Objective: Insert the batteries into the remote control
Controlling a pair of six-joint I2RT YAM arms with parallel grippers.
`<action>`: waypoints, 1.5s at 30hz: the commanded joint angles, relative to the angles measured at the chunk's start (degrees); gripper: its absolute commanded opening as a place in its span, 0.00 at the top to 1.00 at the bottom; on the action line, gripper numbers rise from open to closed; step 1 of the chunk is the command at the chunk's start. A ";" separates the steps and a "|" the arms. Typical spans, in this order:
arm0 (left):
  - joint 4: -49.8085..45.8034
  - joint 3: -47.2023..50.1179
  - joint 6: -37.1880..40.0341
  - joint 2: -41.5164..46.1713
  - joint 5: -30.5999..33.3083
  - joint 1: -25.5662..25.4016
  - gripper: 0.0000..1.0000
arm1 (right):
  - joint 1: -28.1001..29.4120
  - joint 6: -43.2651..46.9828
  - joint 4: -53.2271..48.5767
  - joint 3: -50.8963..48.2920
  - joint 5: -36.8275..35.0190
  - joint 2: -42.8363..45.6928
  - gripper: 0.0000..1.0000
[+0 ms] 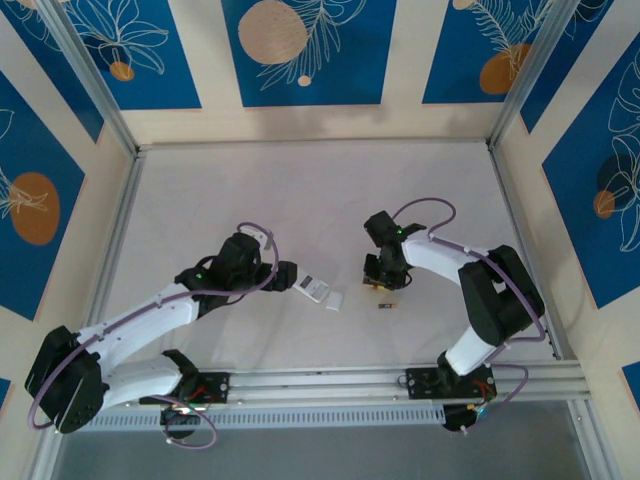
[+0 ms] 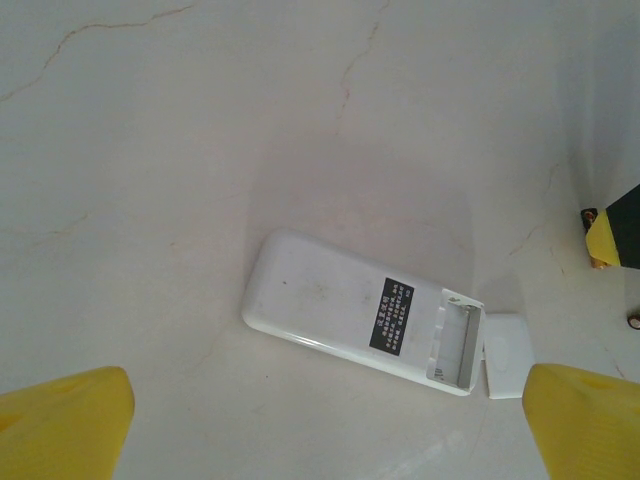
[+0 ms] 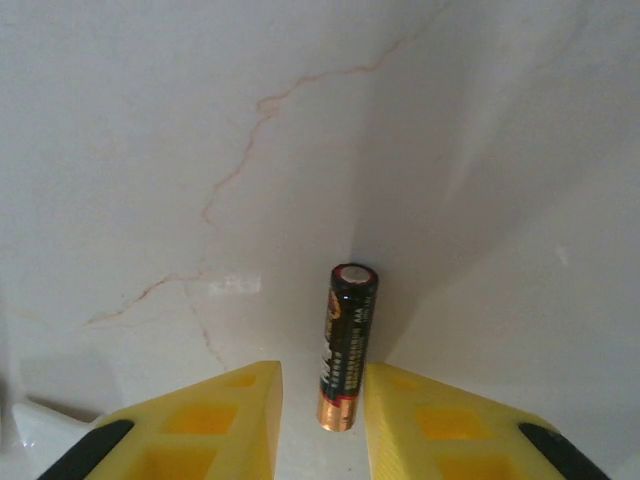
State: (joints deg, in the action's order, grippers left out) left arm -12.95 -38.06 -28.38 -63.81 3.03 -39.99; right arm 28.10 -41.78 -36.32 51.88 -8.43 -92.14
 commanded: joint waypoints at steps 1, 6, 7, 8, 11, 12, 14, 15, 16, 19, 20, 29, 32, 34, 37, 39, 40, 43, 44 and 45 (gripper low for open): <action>-1.11 0.28 0.62 0.05 0.49 0.00 0.00 | -0.12 1.09 -1.01 -0.39 -0.53 0.01 0.73; -1.09 0.27 0.65 -0.09 0.32 0.00 0.00 | -0.19 0.85 -1.63 -0.15 -0.52 -0.80 0.74; -1.10 0.31 0.67 0.04 0.34 0.01 0.00 | -0.15 0.66 -1.73 -0.10 -0.58 -1.00 0.74; -1.04 0.44 0.61 0.15 0.40 0.03 0.00 | -0.13 0.40 -1.76 -0.06 -0.63 -1.20 0.74; -1.07 0.60 0.61 0.44 0.49 0.08 0.00 | 0.10 -0.34 -2.35 0.15 -0.50 -2.28 0.74; -1.05 0.62 0.64 0.53 0.49 0.07 0.00 | 0.27 -0.67 -2.44 0.28 -0.53 -2.66 0.74; -1.14 0.69 0.64 0.62 0.49 0.03 0.00 | 0.62 -1.06 -2.27 0.29 -0.45 -3.26 0.75; -1.18 0.71 0.61 0.68 0.54 0.06 0.00 | 0.79 -1.27 -2.22 0.33 -0.53 -3.48 0.77; -1.26 0.71 0.67 0.70 0.58 0.05 0.00 | 0.97 -1.43 -2.11 0.40 -0.54 -3.52 0.79; -1.37 0.85 0.65 1.02 0.75 -0.03 0.00 | 1.36 -1.52 -2.00 0.60 -0.52 -3.53 0.86; -1.38 0.88 0.67 1.06 0.84 0.08 0.00 | 1.50 -1.49 -2.09 0.72 -0.48 -3.42 0.88; -0.47 1.50 0.02 1.50 2.69 0.02 0.00 | 7.51 3.00 7.02 -4.00 -5.03 9.59 0.90; -0.30 1.46 -0.35 1.66 3.52 0.06 0.00 | 9.86 5.69 11.24 -6.17 -6.63 15.61 0.90; -0.03 1.66 -0.99 2.10 4.72 0.08 0.00 | 11.62 8.03 14.20 -7.27 -6.94 19.59 0.90; 0.80 2.45 -1.66 3.02 6.72 0.01 0.00 | 14.36 11.61 18.87 -8.79 -7.05 25.68 0.90; 1.17 2.80 -1.81 3.42 7.70 0.15 0.00 | 14.96 13.37 20.47 -8.95 -5.33 28.76 0.89; 1.34 2.90 -2.12 3.63 8.46 0.14 0.00 | 15.13 14.09 20.55 -8.71 -4.40 30.08 0.89; 1.89 3.07 -2.67 3.54 9.67 0.26 0.00 | 15.88 15.55 22.36 -9.47 -1.71 33.99 0.89; 2.22 3.08 -2.82 3.40 9.65 0.30 0.00 | 16.07 15.79 23.11 -10.07 -0.92 35.36 0.88; 2.43 3.01 -2.97 3.22 9.63 0.29 0.00 | 16.16 16.21 23.84 -10.42 0.16 36.38 0.88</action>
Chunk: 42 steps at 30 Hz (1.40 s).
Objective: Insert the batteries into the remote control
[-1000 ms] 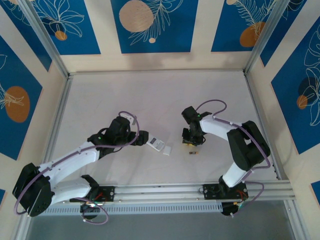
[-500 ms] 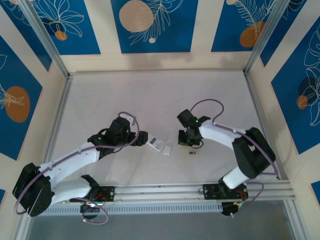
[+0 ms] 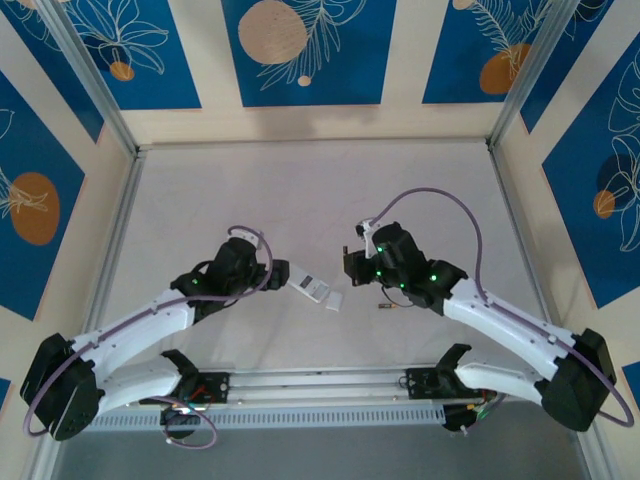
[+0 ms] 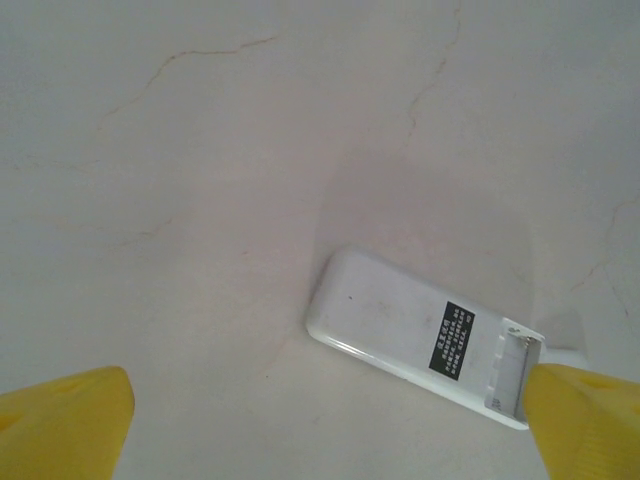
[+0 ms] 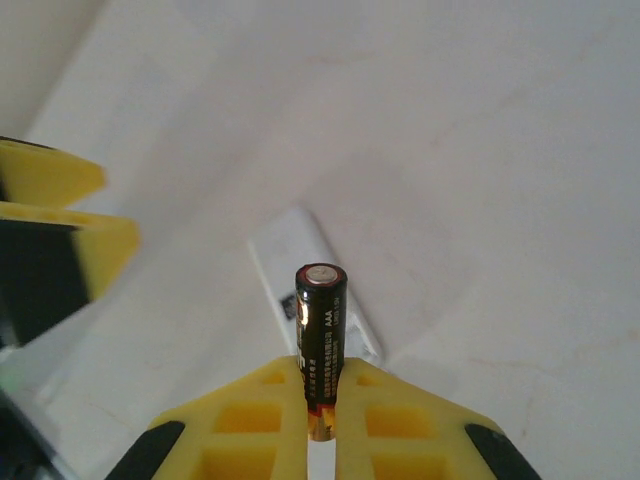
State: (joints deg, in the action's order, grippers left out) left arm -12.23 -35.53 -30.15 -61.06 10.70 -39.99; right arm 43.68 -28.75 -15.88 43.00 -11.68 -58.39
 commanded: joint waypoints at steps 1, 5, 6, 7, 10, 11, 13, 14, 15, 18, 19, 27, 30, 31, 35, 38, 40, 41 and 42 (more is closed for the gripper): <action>1.84 0.39 -1.31 0.26 1.85 0.32 0.00 | 0.84 3.59 4.10 -1.87 4.29 3.64 0.88; 1.94 -0.55 -1.06 -0.92 2.09 0.44 0.00 | 1.92 6.01 5.70 -2.78 6.46 5.64 0.86; 1.59 -1.10 -0.89 -1.34 2.25 0.42 0.00 | 2.17 6.39 5.91 -2.92 6.53 5.84 0.86; 1.23 -1.65 -0.68 -1.67 2.36 0.37 0.00 | 2.41 6.55 5.95 -3.08 6.24 6.02 0.85; 0.97 -2.44 -0.29 -2.31 2.73 0.49 0.00 | 3.09 7.25 5.82 -2.89 5.85 6.34 0.85; 1.35 -2.44 -0.25 -2.38 2.75 0.47 0.00 | 3.43 7.55 5.80 -2.91 5.37 6.45 0.85; 1.73 -2.44 -0.15 -2.73 2.75 0.56 0.00 | 3.67 7.79 5.59 -2.67 4.98 6.34 0.85; 1.69 -2.61 0.00 -3.07 2.59 0.54 0.00 | 3.73 7.91 5.72 -2.76 5.00 6.36 0.85; 1.72 -2.83 0.07 -3.42 2.35 0.66 0.00 | 3.78 7.72 5.69 -2.73 4.92 6.29 0.85; 1.75 -3.23 0.29 -4.80 1.85 1.05 0.00 | 3.99 6.87 5.11 -2.39 4.40 5.50 0.85; 2.02 -3.41 0.35 -5.31 1.50 1.24 0.00 | 3.97 6.03 4.09 -1.88 3.77 4.89 0.85; 4.25 -3.80 -0.94 -10.21 -0.72 3.28 0.00 | 4.60 -9.47 -0.49 0.82 4.63 -4.66 0.82; 6.08 -3.50 -0.76 -11.50 -3.32 4.53 0.00 | 5.49 -16.41 -3.10 3.31 4.67 -10.16 0.83; 6.44 -3.49 -0.79 -11.99 -4.13 4.99 0.00 | 5.67 -18.35 -4.03 4.22 4.57 -11.81 0.83; 9.57 -2.56 -1.73 -14.16 -6.88 6.63 0.00 | 5.87 -28.83 -8.46 8.25 5.93 -19.34 0.85; 13.04 -1.18 -2.77 -15.45 -9.97 7.54 0.00 | 6.41 -34.73 -11.24 10.98 7.42 -23.81 0.85; 15.74 -0.16 -3.18 -15.95 -12.30 7.68 0.00 | 6.50 -37.86 -11.68 11.71 8.67 -25.76 0.85; 16.90 0.28 -3.37 -16.26 -13.15 7.72 0.00 | 6.59 -39.01 -11.84 12.01 9.08 -26.42 0.85; 17.91 0.61 -3.55 -16.52 -13.94 7.73 0.00 | 6.59 -40.32 -12.71 12.44 9.00 -27.13 0.85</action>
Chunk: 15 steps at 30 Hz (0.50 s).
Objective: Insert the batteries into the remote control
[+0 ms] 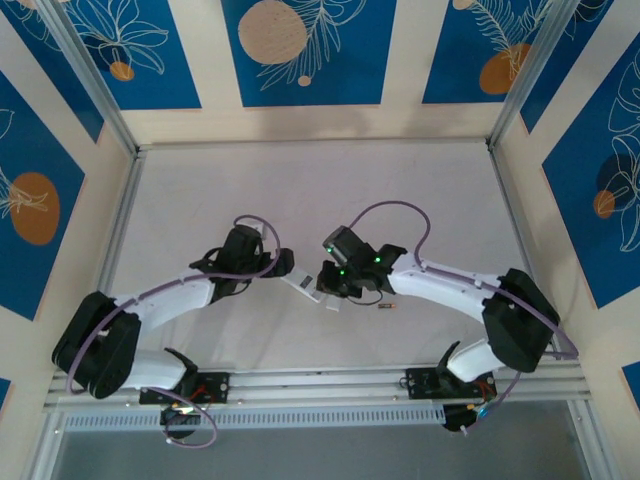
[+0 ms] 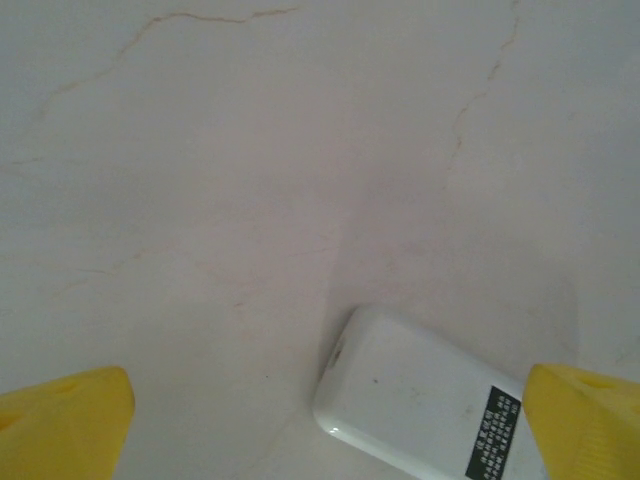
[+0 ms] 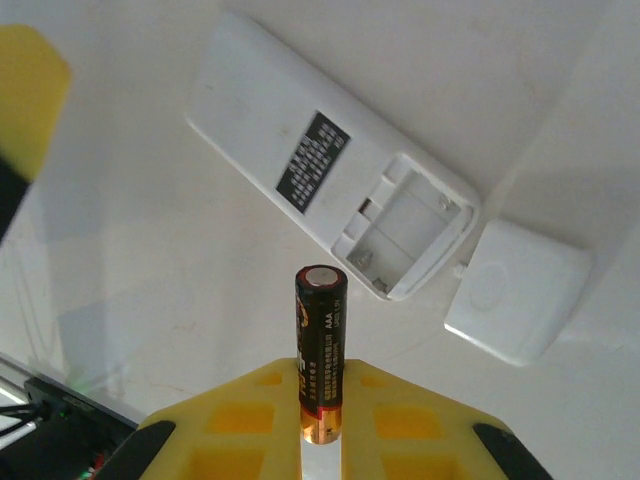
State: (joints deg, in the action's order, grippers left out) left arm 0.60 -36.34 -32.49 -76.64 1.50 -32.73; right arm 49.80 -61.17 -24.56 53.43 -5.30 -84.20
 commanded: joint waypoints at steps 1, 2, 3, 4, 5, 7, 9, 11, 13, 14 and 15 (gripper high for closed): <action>5.64 1.75 -1.28 -1.21 -5.28 0.47 0.00 | 0.47 -8.78 -4.61 2.32 2.70 -1.80 0.85; 6.21 2.01 -1.43 -1.47 -5.66 0.47 0.00 | 0.47 -9.46 -4.73 2.52 3.04 -2.28 0.85; 6.78 2.37 -1.68 -1.66 -6.06 0.46 0.00 | 0.47 -10.22 -4.98 2.80 3.34 -2.73 0.85; 7.39 2.71 -1.82 -1.77 -6.44 0.44 0.00 | 0.47 -11.38 -5.20 2.91 3.66 -3.16 0.85; 8.16 3.21 -1.95 -1.94 -6.89 0.41 0.00 | 0.47 -12.22 -5.02 3.03 4.34 -3.62 0.85; 9.11 4.04 -1.97 -2.01 -7.18 0.41 0.00 | 0.47 -13.29 -5.02 3.34 4.99 -4.65 0.85; 9.78 4.84 -2.14 -1.97 -7.28 0.46 0.00 | 0.27 -14.49 -5.13 3.70 5.96 -6.01 0.85; 10.46 5.39 -2.14 -2.02 -7.69 0.47 0.00 | -0.13 -16.17 -3.73 3.41 8.02 -7.20 0.85; 11.29 5.91 -2.04 -2.13 -8.24 0.47 0.00 | -0.56 -17.34 -2.98 3.60 9.62 -8.29 0.85; 11.56 6.17 -1.99 -2.15 -8.39 0.42 0.00 | -0.81 -17.57 -3.09 4.07 10.33 -8.94 0.85; 11.84 6.42 -1.98 -2.11 -8.44 0.41 0.00 | -1.17 -17.72 -3.45 4.67 10.93 -9.66 0.85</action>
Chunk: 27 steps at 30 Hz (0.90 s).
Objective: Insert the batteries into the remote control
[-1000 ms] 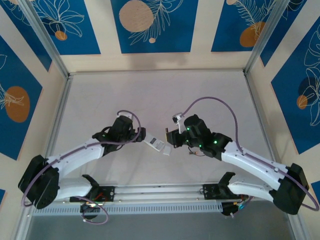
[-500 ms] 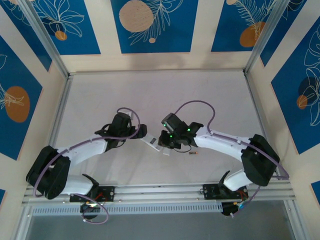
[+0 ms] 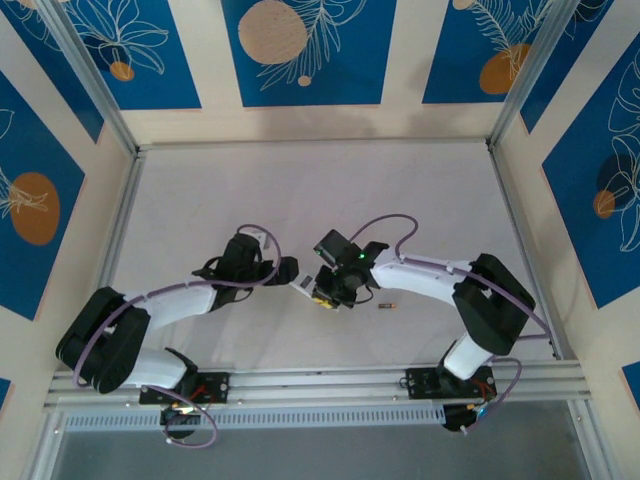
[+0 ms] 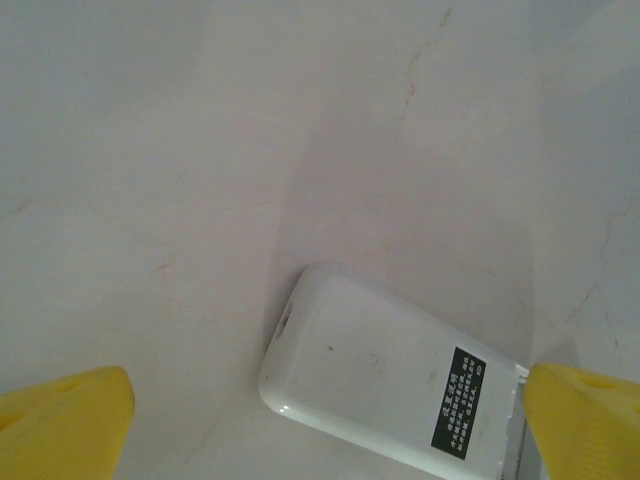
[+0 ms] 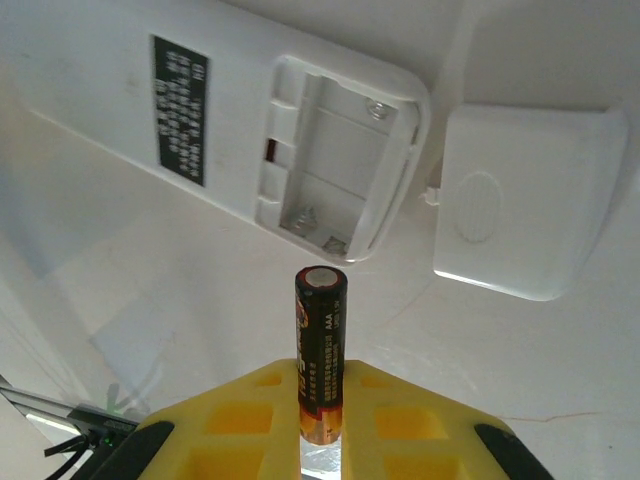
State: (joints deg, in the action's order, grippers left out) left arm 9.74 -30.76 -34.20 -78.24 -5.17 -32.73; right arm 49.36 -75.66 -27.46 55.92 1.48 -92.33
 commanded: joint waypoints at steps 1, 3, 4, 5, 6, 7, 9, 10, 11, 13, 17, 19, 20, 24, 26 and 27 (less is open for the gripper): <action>2.98 1.03 -0.13 -0.52 -1.77 0.46 0.00 | -0.94 -3.34 -1.00 2.61 4.44 -2.06 0.85; 3.70 1.67 0.05 -0.39 -1.60 0.39 0.00 | -1.37 -3.20 -2.79 4.01 4.65 -2.90 0.85; 4.08 1.93 0.24 -0.34 -1.68 0.47 0.00 | -1.54 -3.19 -3.46 4.47 4.36 -3.10 0.85; 4.51 2.15 0.42 -0.31 -1.75 0.47 0.00 | -1.73 -3.14 -3.92 4.75 4.28 -3.19 0.84; 4.94 2.33 0.52 -0.25 -1.77 0.40 0.00 | -2.17 -3.09 -3.91 5.02 4.58 -3.35 0.84; 5.32 2.54 0.61 -0.33 -1.81 0.41 0.00 | -2.39 -3.10 -3.98 5.28 5.00 -3.59 0.84; 5.90 2.86 0.64 -0.47 -1.77 0.40 0.00 | -2.99 -3.15 -4.20 5.80 5.63 -4.22 0.84; 5.99 2.87 0.77 -0.61 -1.76 0.46 0.00 | -3.19 -3.25 -4.28 6.02 6.02 -4.49 0.84; 6.14 2.97 0.78 -0.65 -1.77 0.43 0.00 | -3.39 -3.45 -4.27 6.13 6.46 -4.96 0.84; 6.47 3.15 0.96 -0.70 -1.78 0.47 0.00 | -3.57 -3.77 -3.54 6.06 7.10 -5.59 0.84; 7.14 3.55 0.98 -0.78 -1.79 0.47 0.00 | -3.92 -3.44 -3.56 6.58 8.28 -7.45 0.84; 7.20 3.74 1.08 -0.70 -1.70 0.43 0.00 | -4.10 -3.25 -3.74 6.66 8.82 -8.18 0.84; 7.29 3.71 1.13 -0.72 -1.69 0.41 0.00 | -4.03 -3.17 -3.80 6.74 8.85 -8.26 0.84; 7.51 3.93 1.09 -0.69 -1.56 0.42 0.00 | -4.08 -2.15 -4.19 7.13 8.85 -8.62 0.84; 7.49 3.95 1.14 -0.70 -1.52 0.45 0.00 | -4.20 -1.70 -4.87 7.53 8.81 -9.00 0.84; 7.49 3.92 1.14 -0.70 -1.52 0.43 0.00 | -4.34 -1.60 -4.97 7.45 8.89 -9.23 0.84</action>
State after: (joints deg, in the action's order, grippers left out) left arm 15.92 -27.35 -34.00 -78.61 -5.98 -32.73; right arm 45.43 -77.93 -30.11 61.58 8.38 -100.77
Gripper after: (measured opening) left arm 0.999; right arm 0.163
